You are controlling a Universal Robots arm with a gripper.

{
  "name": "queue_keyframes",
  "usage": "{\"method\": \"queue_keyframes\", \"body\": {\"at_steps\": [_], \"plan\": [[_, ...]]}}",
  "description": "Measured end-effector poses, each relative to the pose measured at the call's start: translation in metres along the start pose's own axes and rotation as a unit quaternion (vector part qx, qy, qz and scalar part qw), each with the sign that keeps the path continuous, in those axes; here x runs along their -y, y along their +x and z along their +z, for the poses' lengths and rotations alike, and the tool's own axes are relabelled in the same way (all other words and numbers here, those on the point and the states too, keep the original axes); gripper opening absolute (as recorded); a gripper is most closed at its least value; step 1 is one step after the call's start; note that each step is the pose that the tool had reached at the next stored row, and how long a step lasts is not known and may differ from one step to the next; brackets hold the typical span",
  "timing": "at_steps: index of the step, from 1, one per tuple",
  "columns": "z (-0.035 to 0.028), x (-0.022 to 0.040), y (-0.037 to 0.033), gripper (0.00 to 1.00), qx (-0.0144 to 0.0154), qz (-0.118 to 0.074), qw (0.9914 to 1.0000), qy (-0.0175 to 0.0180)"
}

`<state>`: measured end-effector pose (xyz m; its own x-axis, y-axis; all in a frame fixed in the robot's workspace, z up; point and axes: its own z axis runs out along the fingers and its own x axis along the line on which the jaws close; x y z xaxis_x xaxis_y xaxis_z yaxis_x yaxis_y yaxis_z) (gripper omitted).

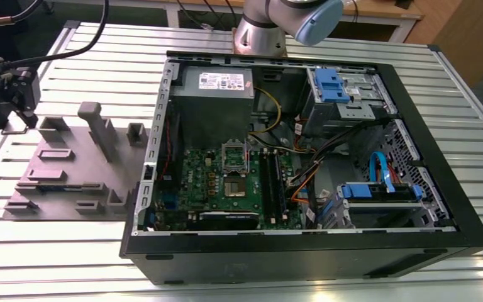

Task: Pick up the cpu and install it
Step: 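Pick up the cpu and move it towards the insertion slot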

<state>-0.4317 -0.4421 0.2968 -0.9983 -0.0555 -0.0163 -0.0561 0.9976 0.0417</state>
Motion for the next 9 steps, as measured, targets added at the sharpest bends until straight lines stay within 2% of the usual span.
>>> {"method": "queue_keyframes", "body": {"at_steps": [9], "plan": [[-0.0074, -0.0003, -0.0001, 0.47, 0.0001, 0.000, 1.00000, 0.0000]]}}
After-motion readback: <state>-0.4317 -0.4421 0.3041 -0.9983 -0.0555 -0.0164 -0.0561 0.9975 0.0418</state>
